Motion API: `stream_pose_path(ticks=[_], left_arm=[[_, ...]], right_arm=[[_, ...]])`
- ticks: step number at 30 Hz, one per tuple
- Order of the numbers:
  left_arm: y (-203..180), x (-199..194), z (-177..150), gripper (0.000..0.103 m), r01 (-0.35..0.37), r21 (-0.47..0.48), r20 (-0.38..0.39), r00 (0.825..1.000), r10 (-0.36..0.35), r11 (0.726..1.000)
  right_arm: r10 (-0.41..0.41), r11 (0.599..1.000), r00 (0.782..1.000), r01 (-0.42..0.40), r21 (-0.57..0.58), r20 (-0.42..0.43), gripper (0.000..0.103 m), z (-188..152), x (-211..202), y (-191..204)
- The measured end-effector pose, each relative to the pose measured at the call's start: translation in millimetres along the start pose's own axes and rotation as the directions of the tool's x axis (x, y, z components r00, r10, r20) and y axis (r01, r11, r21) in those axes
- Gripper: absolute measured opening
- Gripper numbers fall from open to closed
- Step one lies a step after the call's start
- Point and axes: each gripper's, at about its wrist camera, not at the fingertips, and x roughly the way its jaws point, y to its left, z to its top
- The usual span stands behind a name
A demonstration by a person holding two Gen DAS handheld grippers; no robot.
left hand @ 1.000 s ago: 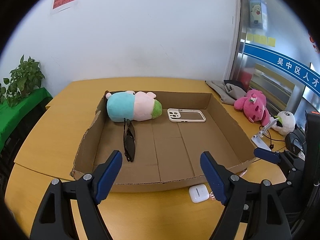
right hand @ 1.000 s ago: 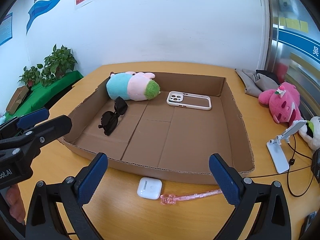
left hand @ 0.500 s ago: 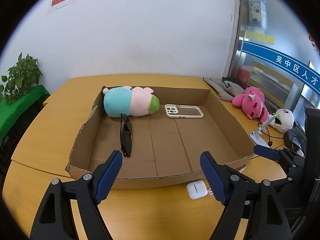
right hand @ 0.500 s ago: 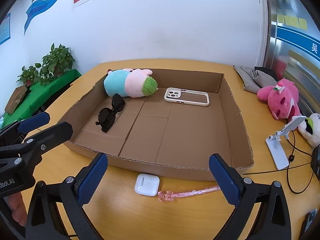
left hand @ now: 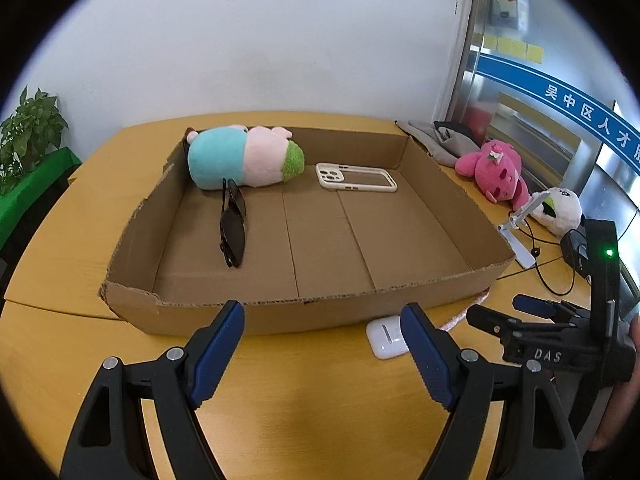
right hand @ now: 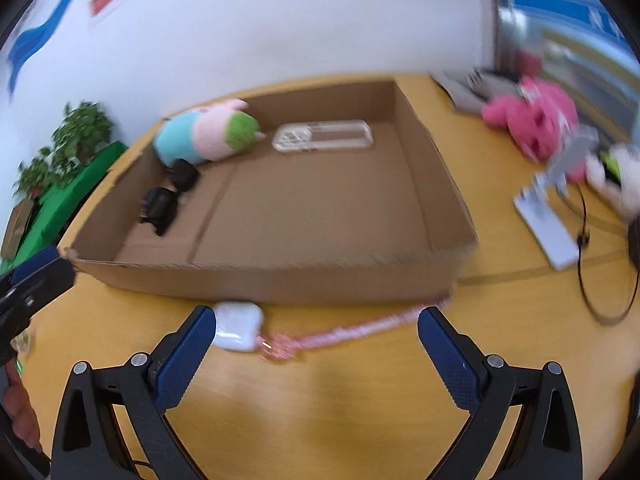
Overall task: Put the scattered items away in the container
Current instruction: 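Move the right gripper toward the pink pen on the table, then close the right gripper around the pink pen and lift it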
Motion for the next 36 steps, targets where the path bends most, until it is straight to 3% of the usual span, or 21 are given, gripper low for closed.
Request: stream_pose_path(ticks=[5, 10, 15, 22, 25, 30, 32, 36], left_arm=[[-12.9, 16.1, -14.4, 0.08, 0.04, 0.034, -0.062, 0.997, -0.038, 0.999], [-26.7, 25.5, -23.8, 0.08, 0.07, 0.084, -0.101, 0.993, -0.061, 0.994], [-39.4, 34.5, -30.0, 0.08, 0.105, 0.123, -0.138, 0.987, -0.088, 0.987], [-70.0, 46.6, -37.6, 0.08, 0.185, 0.226, -0.196, 0.97, -0.142, 0.956], [-93.2, 54.1, -49.0, 0.08, 0.266, 0.263, -0.256, 0.946, -0.199, 0.927], [-133.4, 64.4, -73.8, 0.079, 0.403, 0.283, -0.383, 0.88, -0.282, 0.871], [-144.0, 63.1, -80.8, 0.079, 0.45, 0.263, -0.415, 0.851, -0.321, 0.853], [-149.2, 66.8, -87.9, 0.079, 0.507, 0.147, -0.461, 0.795, -0.395, 0.849]], right_arm=[[-0.004, 0.989, 0.996, 0.017, 0.146, -0.093, 0.1, -7.6, 29.9, -39.0], [-0.041, 0.988, 0.993, 0.057, 0.141, -0.112, 0.092, -3.3, 44.8, -41.1], [-0.082, 0.994, 0.991, 0.089, 0.063, -0.103, 0.057, 0.1, 47.6, -26.7], [-0.059, 0.998, 0.994, 0.059, -0.009, -0.088, 0.035, -12.5, 37.2, -36.4], [-0.028, 1.0, 0.995, 0.027, -0.012, -0.096, 0.024, -18.1, 31.3, -45.6], [-0.005, 1.0, 0.993, 0.008, 0.027, -0.117, 0.014, -23.9, 25.6, -55.8], [0.004, 0.999, 0.992, 0.002, 0.052, -0.128, 0.012, -24.7, 24.6, -58.3], [0.016, 0.996, 0.989, -0.004, 0.084, -0.145, 0.011, -24.7, 25.0, -58.9]])
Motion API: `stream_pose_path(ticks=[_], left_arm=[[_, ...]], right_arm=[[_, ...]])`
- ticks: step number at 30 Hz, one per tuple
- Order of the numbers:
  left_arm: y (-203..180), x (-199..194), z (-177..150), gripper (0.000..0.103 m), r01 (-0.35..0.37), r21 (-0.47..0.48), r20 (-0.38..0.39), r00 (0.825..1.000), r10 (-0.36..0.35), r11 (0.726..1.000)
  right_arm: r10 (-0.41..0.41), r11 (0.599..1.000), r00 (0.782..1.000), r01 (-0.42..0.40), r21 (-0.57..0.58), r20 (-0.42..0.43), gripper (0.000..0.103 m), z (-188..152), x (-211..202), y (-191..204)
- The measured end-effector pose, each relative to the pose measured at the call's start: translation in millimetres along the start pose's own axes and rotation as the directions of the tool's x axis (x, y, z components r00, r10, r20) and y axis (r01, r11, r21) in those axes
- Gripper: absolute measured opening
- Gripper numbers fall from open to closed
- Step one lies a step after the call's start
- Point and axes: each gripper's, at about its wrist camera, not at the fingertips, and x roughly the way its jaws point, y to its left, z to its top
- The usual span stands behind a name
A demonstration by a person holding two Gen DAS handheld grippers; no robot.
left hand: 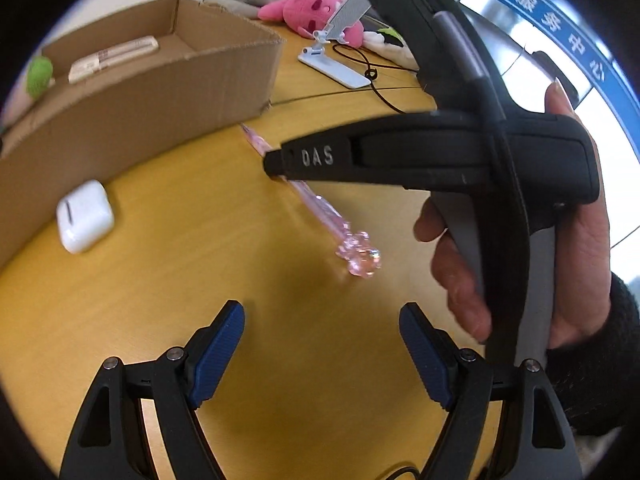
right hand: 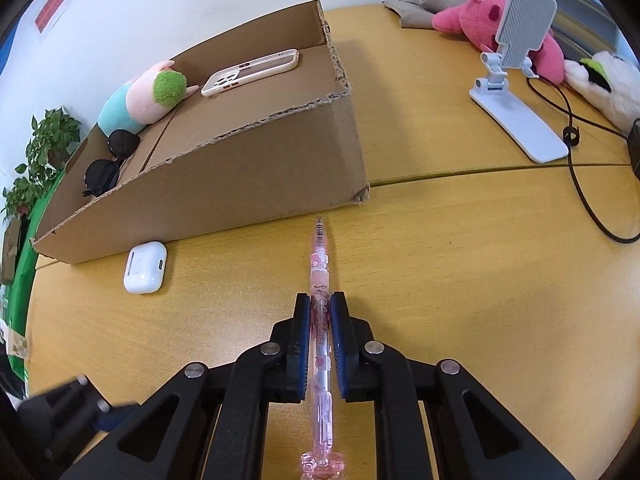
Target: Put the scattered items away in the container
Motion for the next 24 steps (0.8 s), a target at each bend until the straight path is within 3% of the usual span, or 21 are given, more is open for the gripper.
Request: stream_pose_path(ticks=[6, 12, 15, 17, 20, 24], left_arm=[[10.3, -0.6, -4.4, 0.079, 0.017, -0.098, 0.014, 1.0, -0.016, 0.995], [15.2, -2.3, -5.2, 0.077, 0.034, -0.14, 0.031, 0.999, -0.03, 0.99], [17.0, -2.5, -5.8, 0.064, 0.034, -0.146, 0.031, 0.999, -0.03, 0.989], [18.5, -1.2, -5.5, 0.04, 0.032, -0.154, 0.019, 0.999, -0.029, 0.988], [22.9, 0.0, -6.1, 0.019, 0.017, -0.171, 0.006, 1.0, -0.016, 0.985], [28.8, -2.6, -8.0, 0.019, 0.02, -0.196, 0.017, 1.0, -0.017, 0.98]], right_arm=[[0.119, 0.987, 0.993, -0.115, 0.113, -0.028, 0.011, -1.5, 1.9, -9.1], [0.271, 0.938, 0.962, -0.255, 0.233, -0.04, 0.011, -6.5, 7.6, -13.1], [0.335, 0.91, 0.942, -0.318, 0.268, -0.021, 0.011, -7.4, 5.7, -10.6], [0.371, 0.891, 0.929, -0.356, 0.281, -0.001, 0.011, -7.0, 1.2, -7.9], [0.385, 0.887, 0.923, -0.376, 0.269, 0.021, 0.011, -6.0, -9.8, -5.0], [0.385, 0.892, 0.922, -0.382, 0.241, 0.037, 0.011, -3.0, -19.9, 6.0]])
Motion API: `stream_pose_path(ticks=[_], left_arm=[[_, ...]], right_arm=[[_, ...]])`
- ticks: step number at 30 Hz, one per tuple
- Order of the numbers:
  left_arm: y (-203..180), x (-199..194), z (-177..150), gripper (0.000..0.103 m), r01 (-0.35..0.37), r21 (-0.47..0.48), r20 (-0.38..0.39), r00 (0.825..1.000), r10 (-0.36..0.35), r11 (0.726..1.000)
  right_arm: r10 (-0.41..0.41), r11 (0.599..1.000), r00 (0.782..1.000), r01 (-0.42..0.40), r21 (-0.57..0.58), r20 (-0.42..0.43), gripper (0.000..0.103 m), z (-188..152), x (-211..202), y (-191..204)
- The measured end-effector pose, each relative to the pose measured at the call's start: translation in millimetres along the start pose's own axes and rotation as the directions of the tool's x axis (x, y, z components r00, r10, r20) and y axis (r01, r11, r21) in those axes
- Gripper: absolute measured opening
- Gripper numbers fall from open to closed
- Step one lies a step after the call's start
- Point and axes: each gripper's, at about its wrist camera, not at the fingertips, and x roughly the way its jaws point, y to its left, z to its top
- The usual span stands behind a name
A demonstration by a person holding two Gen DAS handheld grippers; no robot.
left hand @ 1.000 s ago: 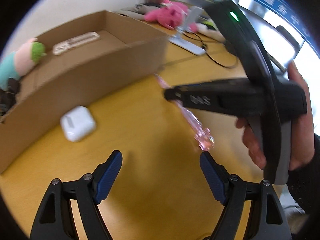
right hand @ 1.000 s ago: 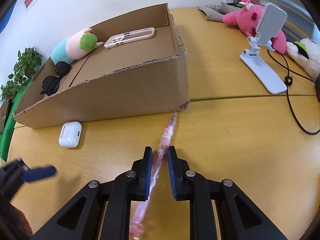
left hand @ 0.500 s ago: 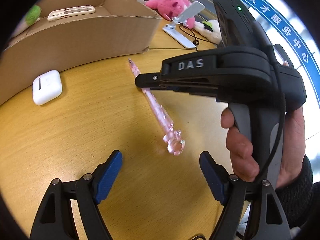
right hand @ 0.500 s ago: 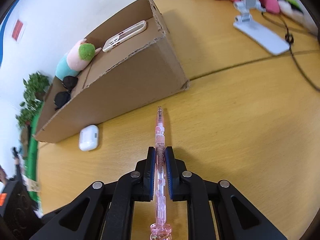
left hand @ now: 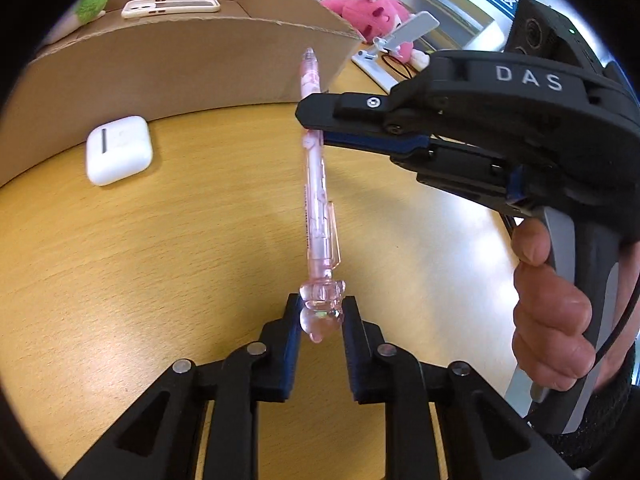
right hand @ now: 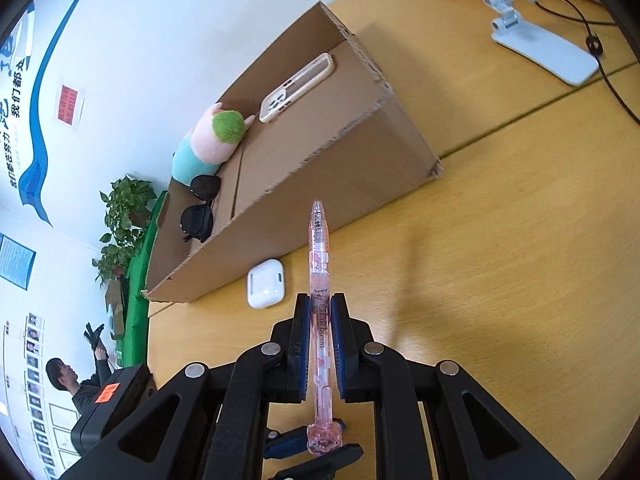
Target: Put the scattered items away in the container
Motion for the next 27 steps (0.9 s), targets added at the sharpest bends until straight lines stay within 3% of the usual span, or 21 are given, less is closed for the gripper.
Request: stream_pose_path(ticks=[9, 16, 27], left_arm=[[-3.0, -30.9, 6.2, 0.019, -0.014, 0.005, 0.079, 0.997, 0.014, 1.0], [3.2, -79.5, 31.0, 0.019, -0.062, -0.013, 0.181, 0.981, 0.063, 0.998], [49.3, -153.4, 116.1, 0.018, -0.149, -0.042, 0.302, 0.941, 0.155, 0.988]], right_arm=[[0.013, 0.997, 1.0, -0.011, -0.08, 0.028, 0.011, 4.0, -14.2, 31.7], [0.044, 0.975, 0.997, -0.027, -0.221, 0.071, 0.011, 32.0, -23.3, 96.4], [0.086, 0.931, 0.993, -0.05, -0.361, 0.082, 0.011, 112.4, -6.2, 198.7]])
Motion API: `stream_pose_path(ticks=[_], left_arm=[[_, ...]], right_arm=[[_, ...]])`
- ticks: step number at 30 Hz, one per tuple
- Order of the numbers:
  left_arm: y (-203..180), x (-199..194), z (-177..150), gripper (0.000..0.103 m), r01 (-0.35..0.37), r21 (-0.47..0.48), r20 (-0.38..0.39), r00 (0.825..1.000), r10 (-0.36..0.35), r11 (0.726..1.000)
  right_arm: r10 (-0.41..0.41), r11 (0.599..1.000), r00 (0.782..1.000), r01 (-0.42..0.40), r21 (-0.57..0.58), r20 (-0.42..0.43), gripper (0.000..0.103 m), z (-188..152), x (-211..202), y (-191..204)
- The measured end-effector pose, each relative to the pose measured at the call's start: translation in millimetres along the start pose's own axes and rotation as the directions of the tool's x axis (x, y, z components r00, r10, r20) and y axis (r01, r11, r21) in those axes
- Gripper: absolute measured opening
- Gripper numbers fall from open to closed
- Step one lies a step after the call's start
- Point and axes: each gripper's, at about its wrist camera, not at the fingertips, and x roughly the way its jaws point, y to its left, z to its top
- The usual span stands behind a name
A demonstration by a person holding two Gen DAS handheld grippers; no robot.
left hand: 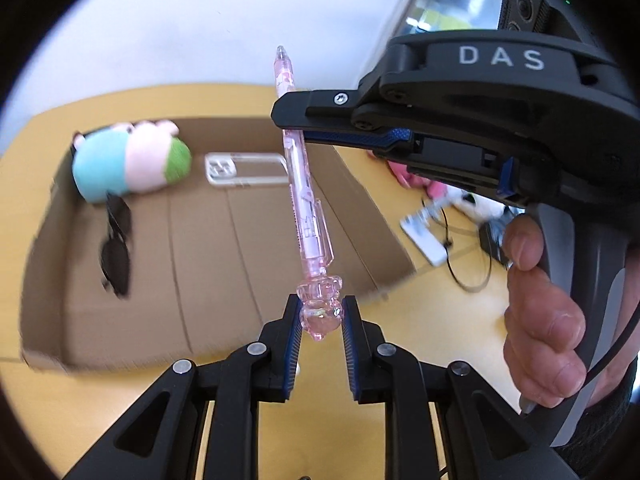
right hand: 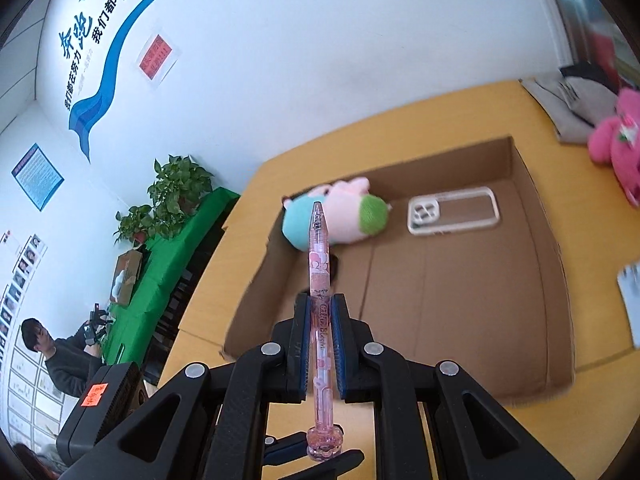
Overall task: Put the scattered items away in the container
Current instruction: 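Carry the pink pen over the box with both grippers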
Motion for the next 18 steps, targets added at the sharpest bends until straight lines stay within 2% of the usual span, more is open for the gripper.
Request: stream_pose_path(ticks=[4, 10, 15, 18], left_arm=[[19.4, 2.6, 29.1, 0.018, -0.008, -0.024, -0.003, 1.0, 0.008, 1.0], [49.4, 28.3, 59.7, 0.018, -0.014, -0.069, -0.074, 0.997, 0.009, 0.998], [76.3, 75.6, 68.9, 0.018, -0.025, -0.116, -0.169, 0.986, 0.005, 0.993], [90.1, 108.0, 69.2, 0.018, -0.032, -0.146, -0.242, 0.97, -0.005, 0.989]], right_arm=[[-0.004, 1.0, 1.0, 0.004, 0.0, -0.029, 0.011, 36.8, 28.5, 8.8], [-0.041, 0.998, 0.995, 0.044, 0.034, -0.088, 0.011, 71.5, 84.9, -1.1], [-0.069, 0.993, 0.986, 0.083, 0.087, -0.151, 0.011, 78.5, 135.2, -29.6], [-0.096, 0.987, 0.976, 0.119, 0.111, -0.194, 0.011, 75.0, 165.0, -52.2]])
